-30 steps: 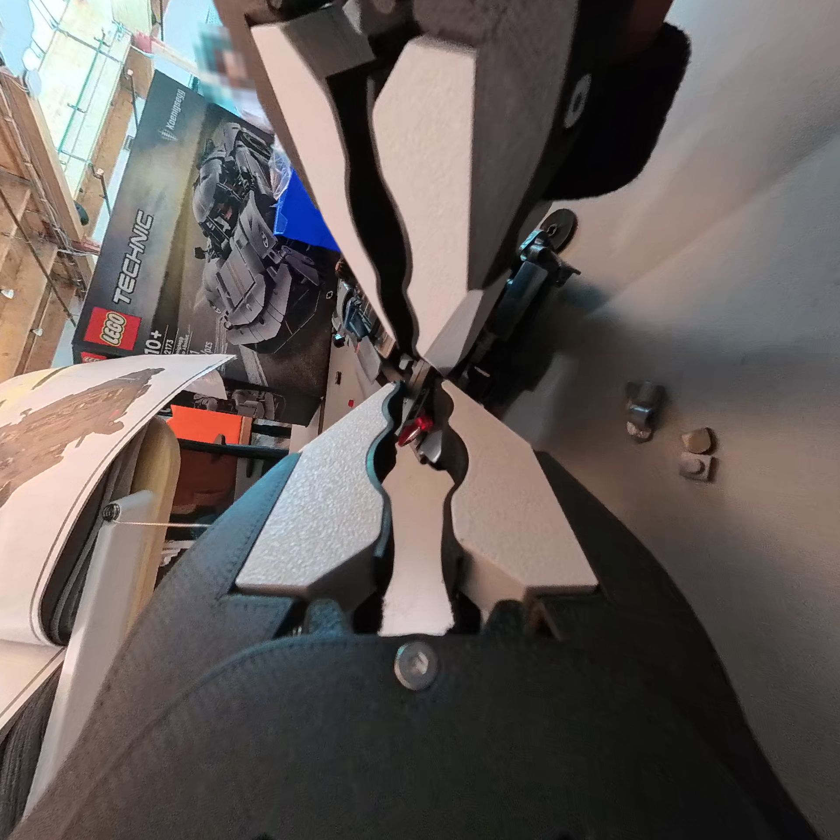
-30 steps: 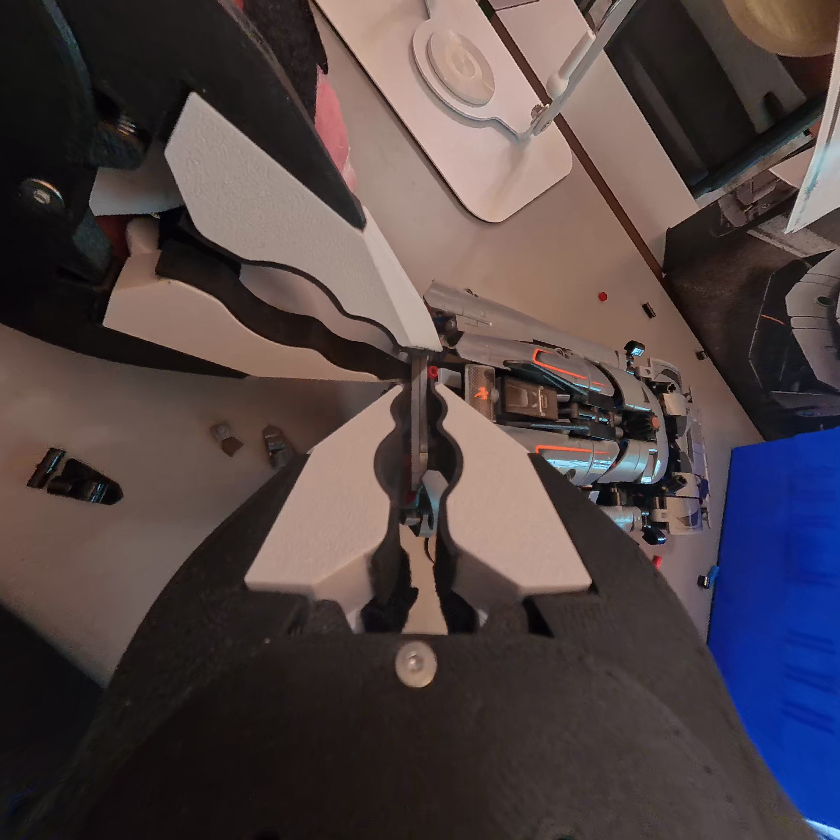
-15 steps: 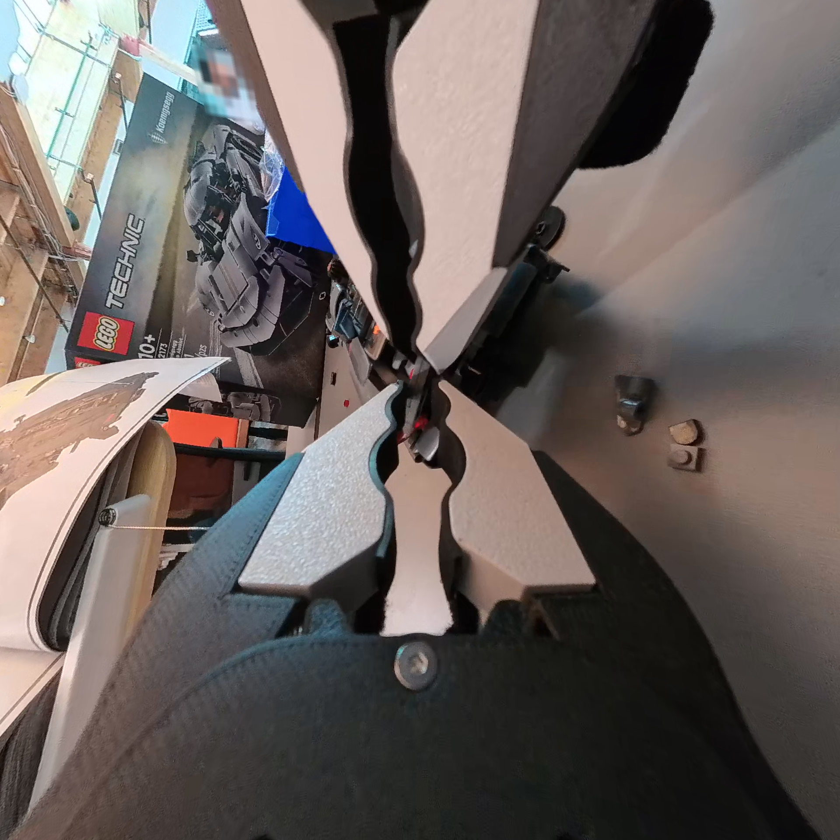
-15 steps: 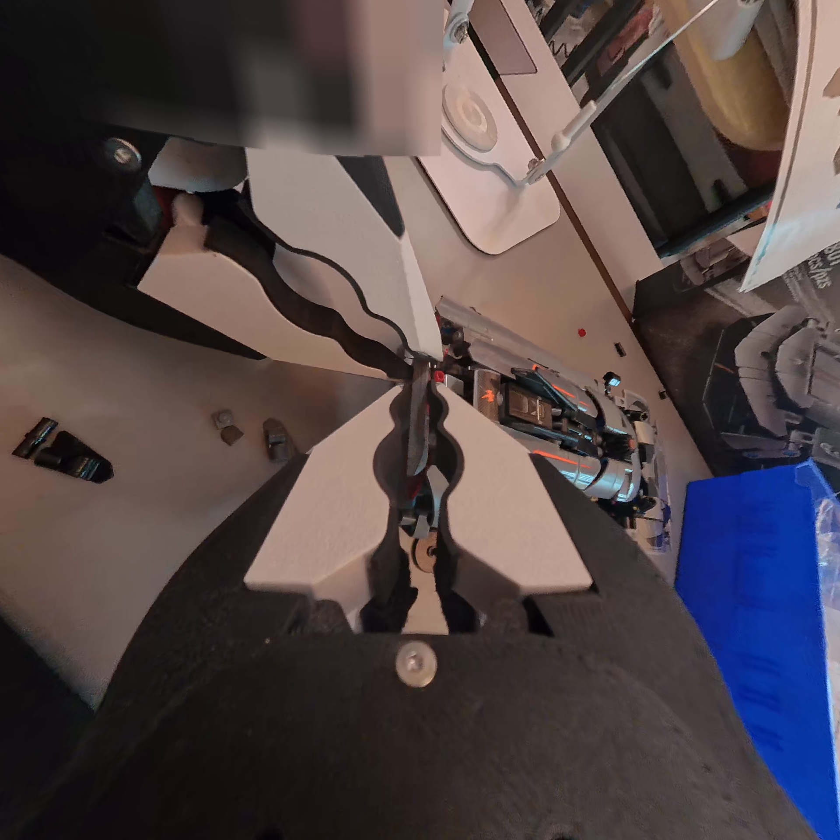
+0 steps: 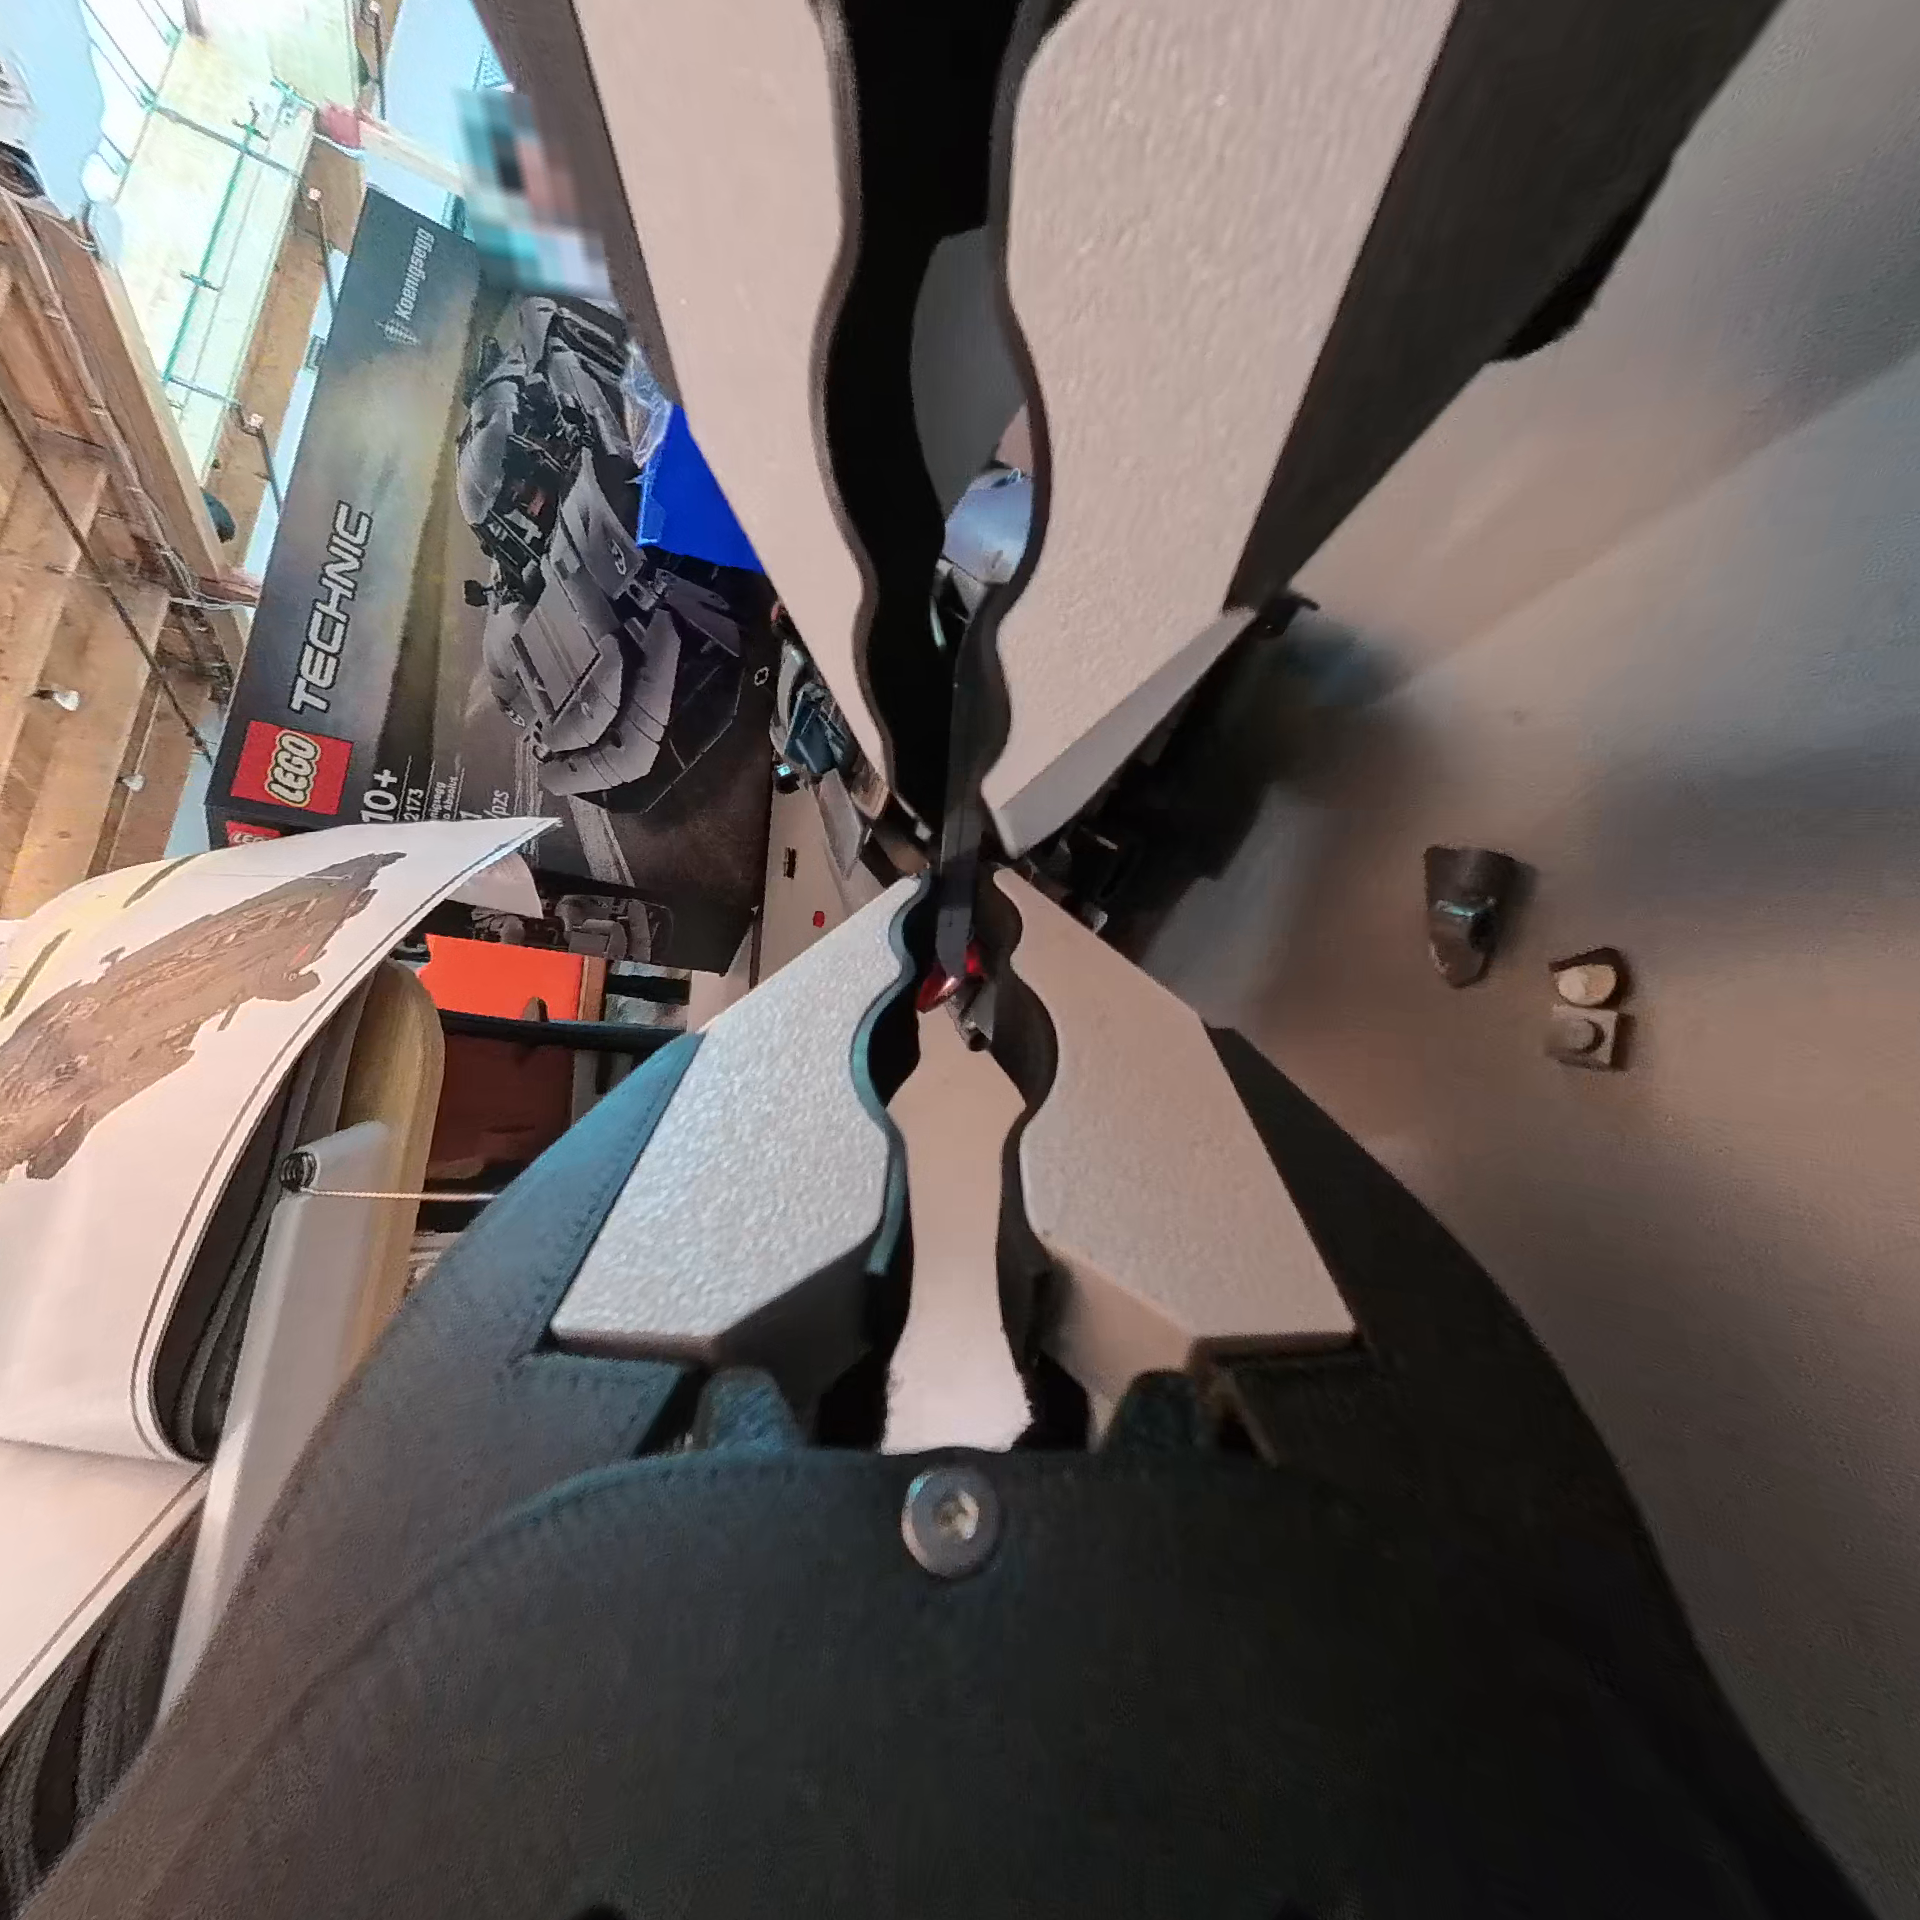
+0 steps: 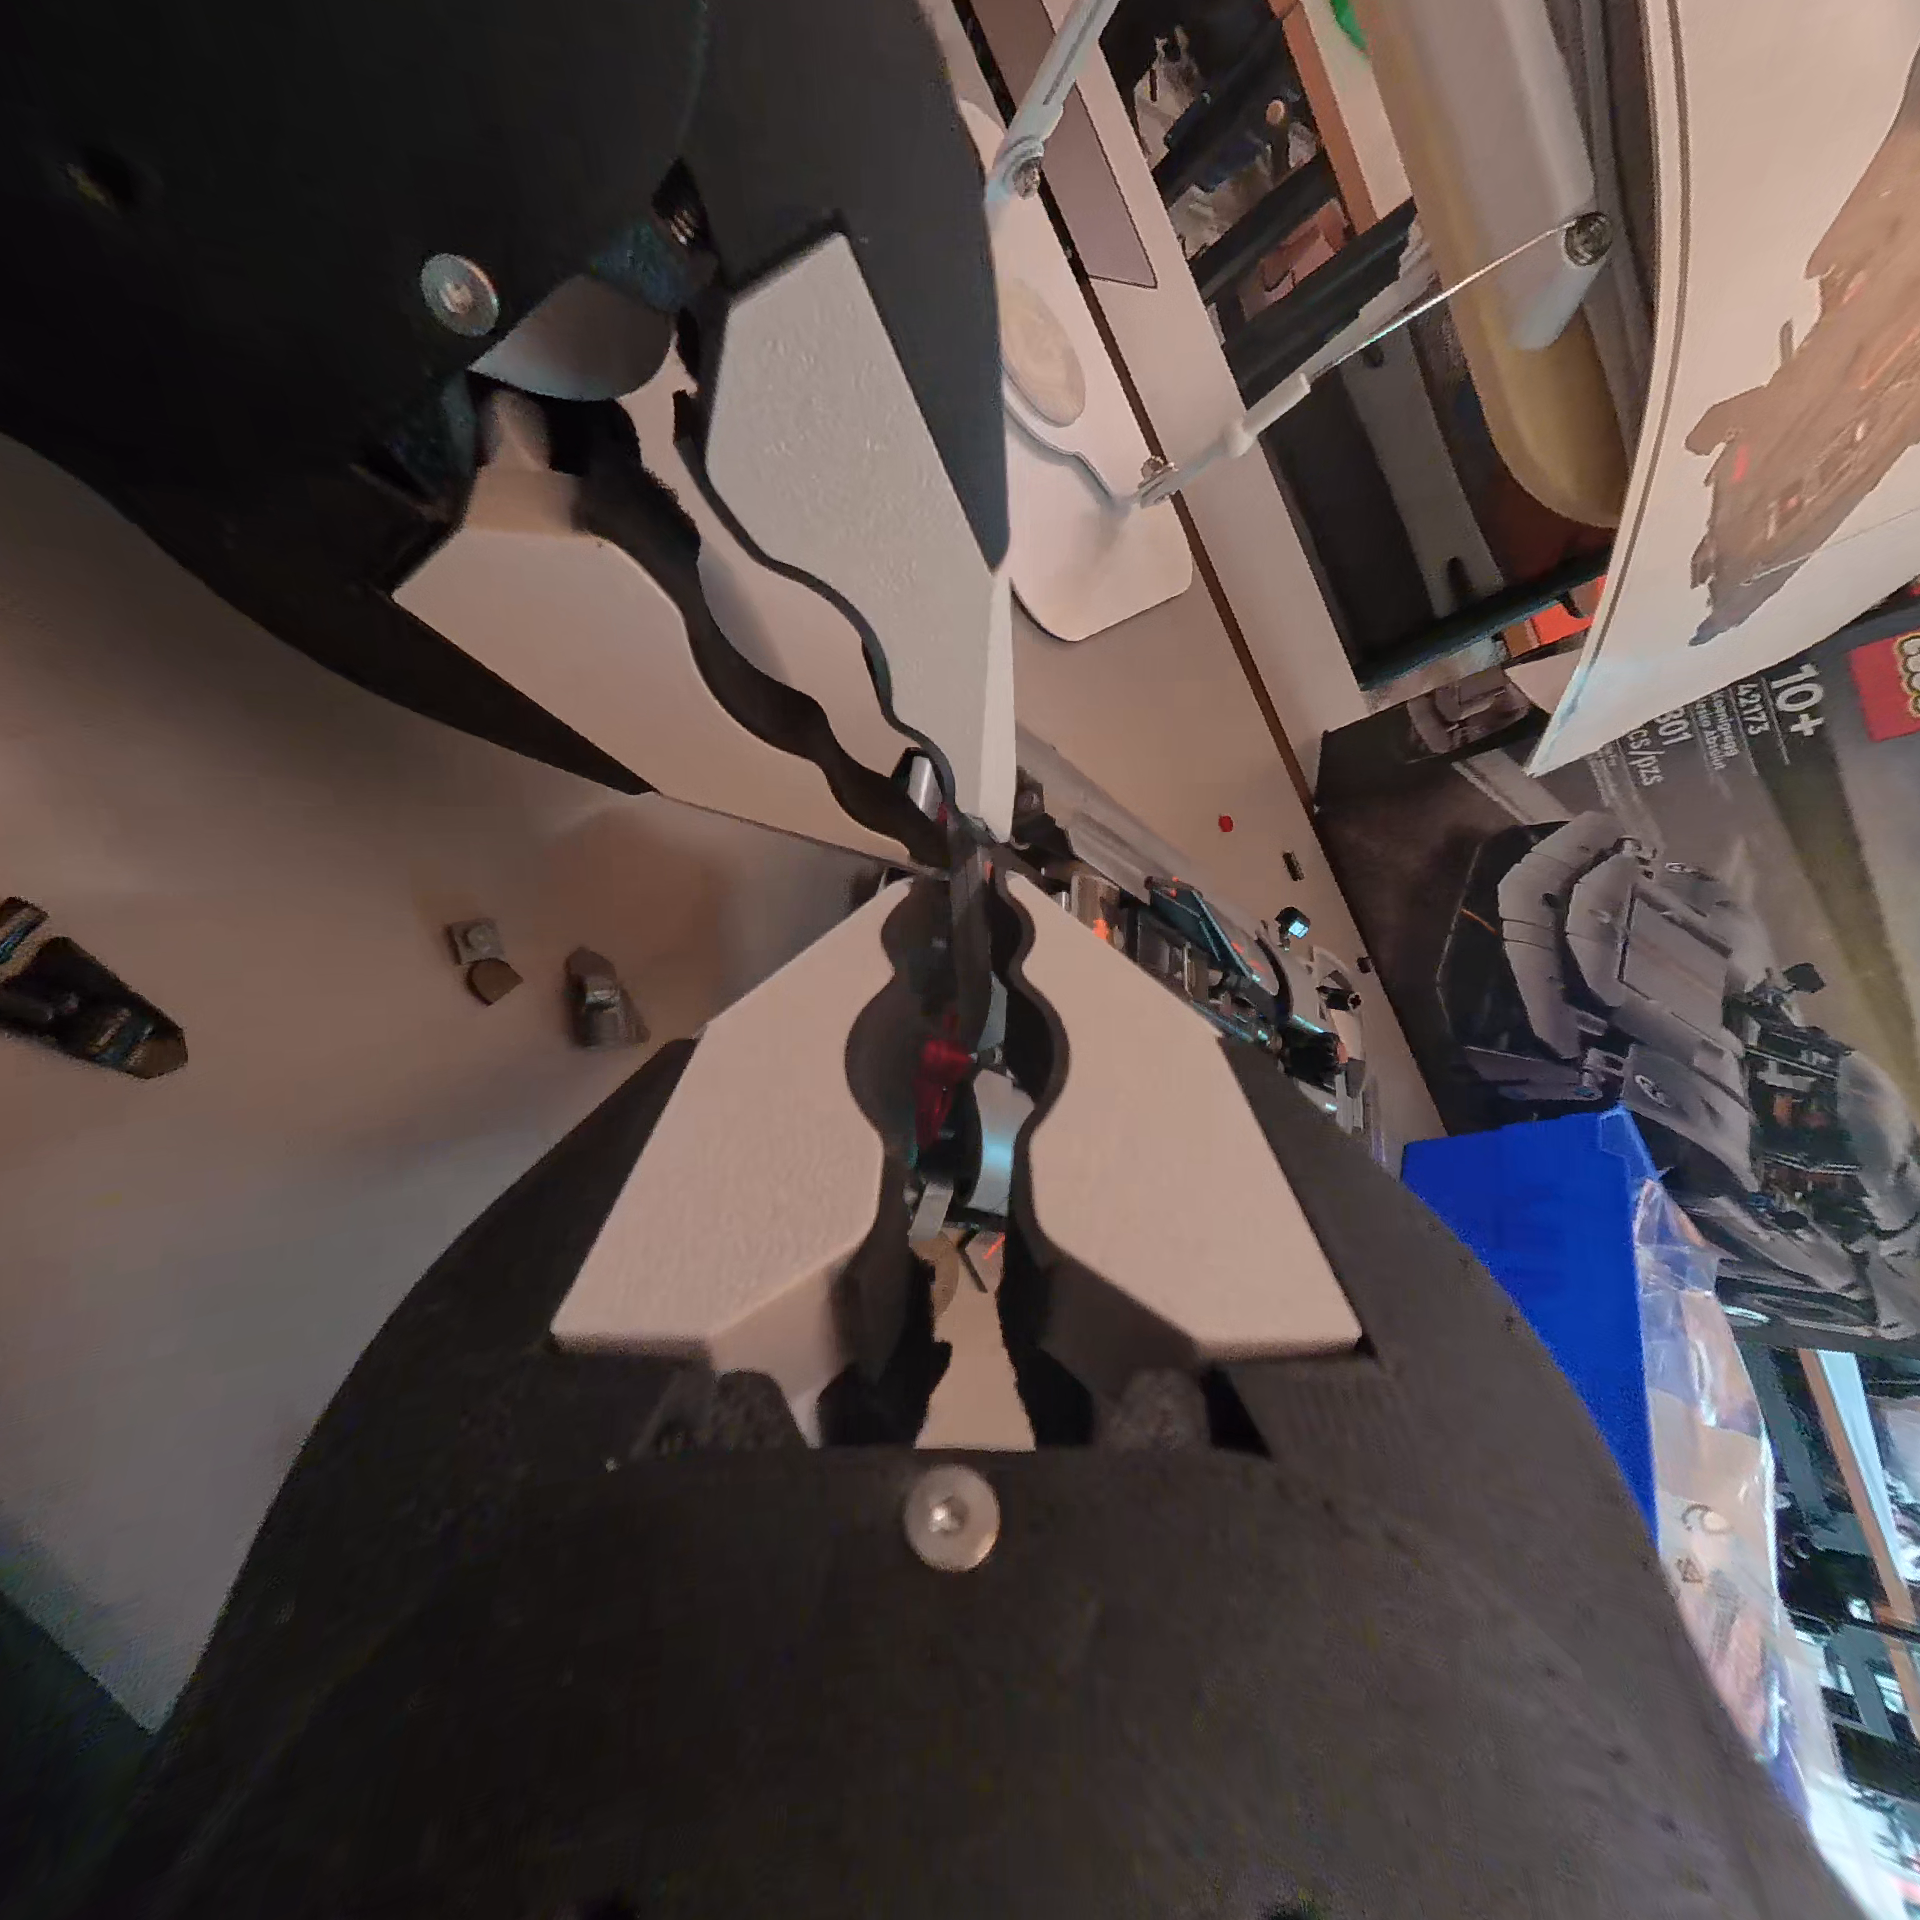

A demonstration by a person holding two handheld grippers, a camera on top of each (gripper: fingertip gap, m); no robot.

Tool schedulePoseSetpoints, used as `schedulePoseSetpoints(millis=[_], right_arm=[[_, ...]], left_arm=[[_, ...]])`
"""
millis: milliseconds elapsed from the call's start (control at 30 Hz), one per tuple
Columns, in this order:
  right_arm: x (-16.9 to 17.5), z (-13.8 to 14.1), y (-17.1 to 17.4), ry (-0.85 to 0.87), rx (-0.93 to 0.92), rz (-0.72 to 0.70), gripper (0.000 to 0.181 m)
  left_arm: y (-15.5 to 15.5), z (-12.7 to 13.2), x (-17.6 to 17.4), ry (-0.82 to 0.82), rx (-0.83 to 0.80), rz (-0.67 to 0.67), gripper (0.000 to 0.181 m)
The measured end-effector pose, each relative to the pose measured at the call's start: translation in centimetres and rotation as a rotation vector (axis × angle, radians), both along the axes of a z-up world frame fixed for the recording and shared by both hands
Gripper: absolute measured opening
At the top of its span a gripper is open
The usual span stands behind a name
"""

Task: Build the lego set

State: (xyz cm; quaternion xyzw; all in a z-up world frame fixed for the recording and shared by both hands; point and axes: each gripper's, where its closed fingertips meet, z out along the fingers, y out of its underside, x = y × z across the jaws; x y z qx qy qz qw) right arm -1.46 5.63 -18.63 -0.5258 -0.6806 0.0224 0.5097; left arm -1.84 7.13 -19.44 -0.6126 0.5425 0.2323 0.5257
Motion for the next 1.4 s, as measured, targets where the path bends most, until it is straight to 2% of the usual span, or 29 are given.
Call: schedulePoseSetpoints(millis=[167, 500, 700, 1400], right_arm=[[0.2, -0.1, -0.3, 0.010, -0.020, 0.022, 0.013], [0.8, 0.5, 0.0, 0.048, -0.010, 0.021, 0.005], [0.9, 0.3, 0.2, 0.043, -0.014, 0.016, 0.007], [1.2, -0.7, 1.6, -0.009, 0.004, -0.061, 0.004]], left_arm=[[0.1, 0.1, 0.1, 0.009, 0.017, 0.003, 0.004], [0.2, 0.4, -0.1, 0.047, 0.053, 0.025, 0.004], [0.5, 0.4, -0.3, 0.052, 0.057, 0.050, 0.005], [1.0, 0.1, -0.5, 0.095, 0.073, 0.097, 0.011]])
